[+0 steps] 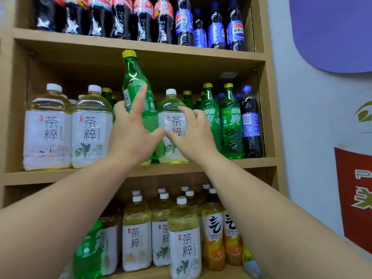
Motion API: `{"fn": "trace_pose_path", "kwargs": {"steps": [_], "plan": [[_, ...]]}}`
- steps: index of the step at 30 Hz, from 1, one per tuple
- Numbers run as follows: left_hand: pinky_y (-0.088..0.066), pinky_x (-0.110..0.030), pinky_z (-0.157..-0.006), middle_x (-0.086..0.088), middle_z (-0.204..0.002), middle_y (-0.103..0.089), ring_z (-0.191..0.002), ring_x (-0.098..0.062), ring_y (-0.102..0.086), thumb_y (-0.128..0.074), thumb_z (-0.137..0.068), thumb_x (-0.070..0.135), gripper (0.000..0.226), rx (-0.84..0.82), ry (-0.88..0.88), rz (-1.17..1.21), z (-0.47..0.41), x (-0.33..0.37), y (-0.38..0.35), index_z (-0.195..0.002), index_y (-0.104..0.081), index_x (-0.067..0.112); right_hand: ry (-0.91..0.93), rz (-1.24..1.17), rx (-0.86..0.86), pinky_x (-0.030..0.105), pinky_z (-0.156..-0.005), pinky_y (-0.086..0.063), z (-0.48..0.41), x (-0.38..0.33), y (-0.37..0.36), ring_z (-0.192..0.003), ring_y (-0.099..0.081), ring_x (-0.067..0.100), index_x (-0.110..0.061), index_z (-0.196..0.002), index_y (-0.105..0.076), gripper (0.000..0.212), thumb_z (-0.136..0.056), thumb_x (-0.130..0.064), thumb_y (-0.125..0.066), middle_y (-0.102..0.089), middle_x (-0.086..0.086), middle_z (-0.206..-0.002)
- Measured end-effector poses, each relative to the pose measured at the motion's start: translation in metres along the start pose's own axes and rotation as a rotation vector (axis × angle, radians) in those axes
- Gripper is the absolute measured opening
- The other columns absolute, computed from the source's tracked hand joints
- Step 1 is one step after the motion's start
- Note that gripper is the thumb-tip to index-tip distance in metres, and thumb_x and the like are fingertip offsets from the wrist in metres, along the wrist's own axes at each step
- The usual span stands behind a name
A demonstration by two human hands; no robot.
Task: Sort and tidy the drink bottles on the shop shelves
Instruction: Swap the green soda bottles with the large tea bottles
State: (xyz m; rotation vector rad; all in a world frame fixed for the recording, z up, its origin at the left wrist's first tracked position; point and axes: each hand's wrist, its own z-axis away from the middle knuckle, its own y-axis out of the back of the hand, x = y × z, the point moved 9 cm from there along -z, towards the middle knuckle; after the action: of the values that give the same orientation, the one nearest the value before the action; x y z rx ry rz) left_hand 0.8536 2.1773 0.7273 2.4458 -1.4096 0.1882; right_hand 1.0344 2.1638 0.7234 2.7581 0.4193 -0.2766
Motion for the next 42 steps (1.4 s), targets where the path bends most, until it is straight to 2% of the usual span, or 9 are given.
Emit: {"fn": "trace_pose_path", "kwargs": {"steps": [5, 8, 11, 17, 22, 27, 35, 39, 42], "plan": [[-0.054, -0.046, -0.084, -0.012, -0.151, -0.027, -0.096, -0.029, -0.058, -0.075, -0.084, 0.036, 0.102, -0.056, -0.004, -0.074, 0.008, -0.022, 0.015, -0.152, -0.003, 0.060, -0.150, -0.052, -0.134, 0.054, -0.112, -0.041, 0.003, -0.002, -0.035, -0.143, -0.034, 0.039, -0.048, -0.157, 0.000, 0.117, -0.073, -0.070, -0.078, -0.016, 0.011, -0.162], [-0.052, -0.043, -0.079, -0.013, -0.158, -0.021, -0.088, -0.025, -0.052, -0.075, -0.084, 0.037, 0.102, -0.068, -0.026, -0.131, 0.013, -0.030, 0.025, -0.152, -0.003, 0.061, -0.234, 0.021, -0.158, 0.051, -0.103, -0.049, 0.005, 0.002, -0.049, -0.131, -0.048, 0.043, -0.053, -0.154, 0.013, 0.127, -0.070, -0.067, -0.081, -0.016, 0.019, -0.161], [-0.046, -0.037, -0.077, -0.013, -0.161, -0.018, -0.091, -0.026, -0.050, -0.075, -0.085, 0.036, 0.102, -0.078, -0.041, -0.155, 0.017, -0.037, 0.035, -0.153, -0.003, 0.060, -0.264, 0.042, -0.104, 0.043, -0.091, -0.053, 0.007, 0.004, -0.049, -0.110, -0.057, 0.038, -0.055, -0.155, 0.009, 0.120, -0.075, -0.056, -0.080, -0.035, 0.018, -0.142], [-0.053, -0.044, -0.089, -0.013, -0.157, -0.023, -0.111, -0.033, -0.056, -0.078, -0.083, 0.036, 0.103, -0.039, -0.051, -0.120, 0.023, -0.041, 0.056, -0.154, -0.007, 0.058, -0.165, -0.025, 0.062, 0.042, -0.083, -0.054, 0.032, -0.021, -0.006, -0.093, -0.052, 0.030, -0.060, -0.152, 0.007, 0.113, -0.074, -0.057, -0.074, -0.035, 0.006, -0.119], [-0.048, -0.048, -0.103, -0.016, -0.155, -0.026, -0.131, -0.036, -0.047, -0.079, -0.083, 0.034, 0.102, -0.027, -0.057, -0.083, 0.040, -0.034, 0.065, -0.154, -0.009, 0.057, -0.044, -0.026, 0.129, 0.036, -0.077, -0.051, 0.070, -0.047, 0.042, -0.093, -0.052, 0.023, -0.058, -0.154, 0.002, 0.113, -0.072, -0.054, -0.075, -0.035, 0.001, -0.118], [-0.042, -0.040, -0.099, -0.014, -0.152, -0.029, -0.132, -0.032, -0.043, -0.078, -0.083, 0.029, 0.101, -0.052, -0.051, -0.049, 0.076, -0.031, 0.077, -0.155, -0.012, 0.056, -0.083, -0.139, 0.095, 0.034, -0.079, -0.053, 0.121, -0.049, 0.051, -0.091, -0.052, 0.016, -0.063, -0.152, 0.005, 0.115, -0.072, -0.050, -0.077, -0.037, -0.002, -0.117], [-0.049, -0.044, -0.087, -0.014, -0.154, -0.027, -0.074, -0.029, -0.053, -0.080, -0.082, 0.033, 0.104, -0.155, 0.067, -0.093, 0.148, -0.062, 0.082, -0.150, -0.008, 0.066, -0.145, -0.149, -0.054, 0.039, -0.073, -0.056, 0.220, -0.034, -0.010, -0.091, -0.055, 0.020, -0.071, -0.144, 0.016, 0.118, -0.071, -0.053, -0.076, -0.033, -0.005, -0.122], [-0.052, -0.044, -0.080, -0.007, -0.157, -0.022, -0.064, -0.023, -0.051, -0.078, -0.083, 0.034, 0.105, -0.173, 0.113, -0.129, 0.174, -0.081, 0.079, -0.147, -0.003, 0.069, -0.188, -0.114, -0.115, 0.037, -0.073, -0.055, 0.258, -0.020, -0.059, -0.097, -0.052, 0.020, -0.070, -0.142, 0.021, 0.122, -0.069, -0.054, -0.075, -0.034, -0.001, -0.124], [-0.052, -0.042, -0.083, -0.003, -0.156, -0.022, -0.077, -0.031, -0.058, -0.078, -0.082, 0.034, 0.108, -0.191, 0.118, -0.140, 0.190, -0.092, 0.074, -0.143, 0.001, 0.074, -0.257, -0.127, -0.191, 0.030, -0.075, -0.048, 0.280, -0.004, -0.098, -0.096, -0.048, 0.015, -0.070, -0.143, 0.019, 0.122, -0.072, -0.052, -0.078, -0.034, -0.004, -0.121]]}}
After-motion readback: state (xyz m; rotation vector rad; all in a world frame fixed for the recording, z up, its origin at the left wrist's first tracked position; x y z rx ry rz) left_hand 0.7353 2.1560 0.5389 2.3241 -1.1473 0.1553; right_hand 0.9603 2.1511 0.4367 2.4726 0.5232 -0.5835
